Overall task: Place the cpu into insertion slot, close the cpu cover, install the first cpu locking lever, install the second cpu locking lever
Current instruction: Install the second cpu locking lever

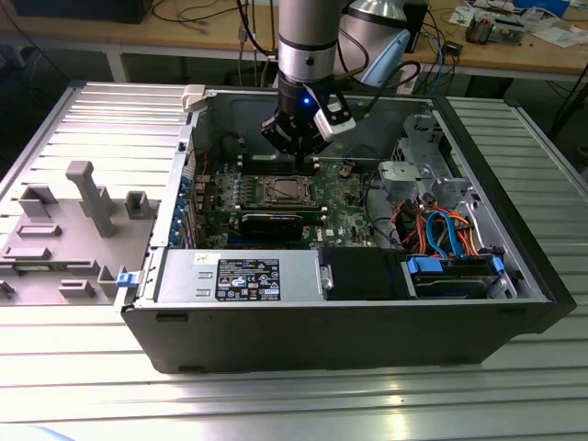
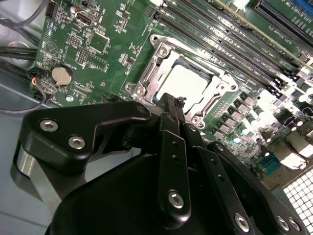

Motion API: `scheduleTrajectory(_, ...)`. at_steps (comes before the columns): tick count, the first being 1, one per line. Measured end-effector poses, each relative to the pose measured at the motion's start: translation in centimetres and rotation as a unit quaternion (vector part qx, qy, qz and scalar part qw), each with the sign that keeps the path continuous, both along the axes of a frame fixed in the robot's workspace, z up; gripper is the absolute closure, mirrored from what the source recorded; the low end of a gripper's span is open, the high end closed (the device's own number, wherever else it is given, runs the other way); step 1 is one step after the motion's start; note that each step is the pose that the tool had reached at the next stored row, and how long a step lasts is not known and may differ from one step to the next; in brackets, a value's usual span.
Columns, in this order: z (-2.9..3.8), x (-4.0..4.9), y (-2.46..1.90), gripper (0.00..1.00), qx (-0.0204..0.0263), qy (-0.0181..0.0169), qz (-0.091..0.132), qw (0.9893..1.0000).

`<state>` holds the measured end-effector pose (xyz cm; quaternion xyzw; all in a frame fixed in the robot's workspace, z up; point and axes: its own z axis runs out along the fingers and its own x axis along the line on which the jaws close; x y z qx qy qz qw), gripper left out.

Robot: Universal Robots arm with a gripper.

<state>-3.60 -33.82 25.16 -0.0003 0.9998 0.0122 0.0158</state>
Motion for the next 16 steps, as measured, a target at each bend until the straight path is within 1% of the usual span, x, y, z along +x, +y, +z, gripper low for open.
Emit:
scheduleTrajectory(4, -0.02, 0.00, -0.35, 0.89, 0.0004, 0.0000, 0.000, 1.0000)
scheduleTrajectory(6, -0.02, 0.00, -0.37, 0.89, 0.0003, 0.0000, 0.000, 1.0000)
scheduleTrajectory(8, -0.01, 0.00, -0.57, 0.89, 0.0003, 0.0000, 0.000, 1.0000)
scheduleTrajectory(16, -0.02, 0.00, -0.61, 0.89, 0.0003, 0.0000, 0.000, 1.0000)
